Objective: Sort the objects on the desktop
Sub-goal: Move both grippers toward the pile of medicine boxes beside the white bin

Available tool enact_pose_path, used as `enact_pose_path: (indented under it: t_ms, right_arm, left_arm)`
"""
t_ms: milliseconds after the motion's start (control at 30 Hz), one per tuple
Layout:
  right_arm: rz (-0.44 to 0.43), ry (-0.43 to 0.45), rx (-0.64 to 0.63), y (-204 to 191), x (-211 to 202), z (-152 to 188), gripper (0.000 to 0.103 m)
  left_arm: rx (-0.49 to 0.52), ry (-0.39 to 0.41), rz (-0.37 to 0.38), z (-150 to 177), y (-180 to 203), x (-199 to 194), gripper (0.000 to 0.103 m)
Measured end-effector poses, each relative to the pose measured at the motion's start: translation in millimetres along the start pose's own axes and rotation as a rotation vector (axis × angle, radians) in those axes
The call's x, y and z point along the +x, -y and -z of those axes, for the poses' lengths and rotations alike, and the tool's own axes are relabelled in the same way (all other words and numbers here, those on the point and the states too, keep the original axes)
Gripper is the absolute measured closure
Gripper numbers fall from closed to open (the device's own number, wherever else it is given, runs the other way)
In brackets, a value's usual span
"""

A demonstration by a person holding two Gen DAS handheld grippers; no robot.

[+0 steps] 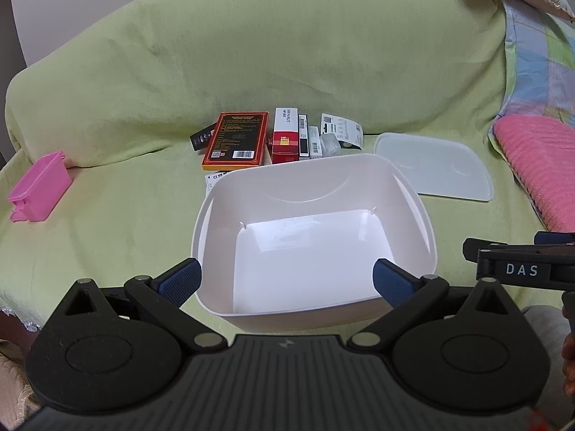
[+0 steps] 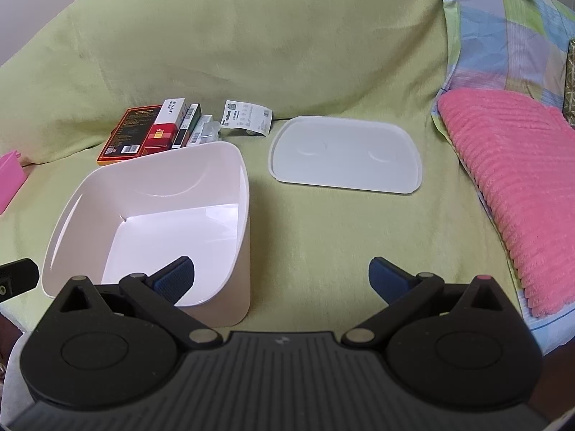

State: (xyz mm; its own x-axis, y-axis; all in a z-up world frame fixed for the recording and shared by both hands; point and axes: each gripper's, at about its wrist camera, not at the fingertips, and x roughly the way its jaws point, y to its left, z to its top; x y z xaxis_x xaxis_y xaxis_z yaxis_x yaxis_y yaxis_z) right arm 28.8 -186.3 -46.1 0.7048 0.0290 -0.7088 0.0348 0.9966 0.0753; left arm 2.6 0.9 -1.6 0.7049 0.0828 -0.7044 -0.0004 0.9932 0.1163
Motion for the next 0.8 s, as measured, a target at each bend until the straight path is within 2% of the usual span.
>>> enact_pose_path:
  t_ms: [800]
  right_arm:
    - [0.020, -0.016, -0.017, -4.3, 10.4, 0.3, 0.001]
  left_arm:
    - [-0.025, -0.020, 0.023, 4.1, -10.8, 13.1, 0.001]
